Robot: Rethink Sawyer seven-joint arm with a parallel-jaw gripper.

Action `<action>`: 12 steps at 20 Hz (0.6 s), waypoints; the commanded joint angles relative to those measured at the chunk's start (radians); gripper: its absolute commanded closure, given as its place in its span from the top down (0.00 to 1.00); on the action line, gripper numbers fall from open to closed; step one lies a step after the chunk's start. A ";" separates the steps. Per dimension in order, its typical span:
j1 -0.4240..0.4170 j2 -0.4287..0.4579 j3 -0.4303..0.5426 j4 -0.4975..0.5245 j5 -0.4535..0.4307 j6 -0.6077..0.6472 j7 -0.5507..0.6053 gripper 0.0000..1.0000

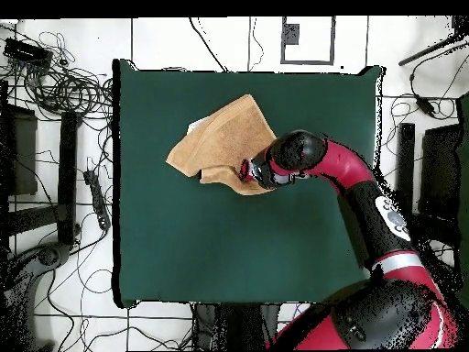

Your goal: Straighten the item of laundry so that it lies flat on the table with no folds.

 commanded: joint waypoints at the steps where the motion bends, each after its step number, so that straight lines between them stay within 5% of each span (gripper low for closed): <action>1: -0.024 0.082 -0.065 -0.003 -0.037 -0.058 -0.047 0.00; 12: -0.033 0.109 -0.070 -0.013 -0.077 -0.068 -0.134 0.00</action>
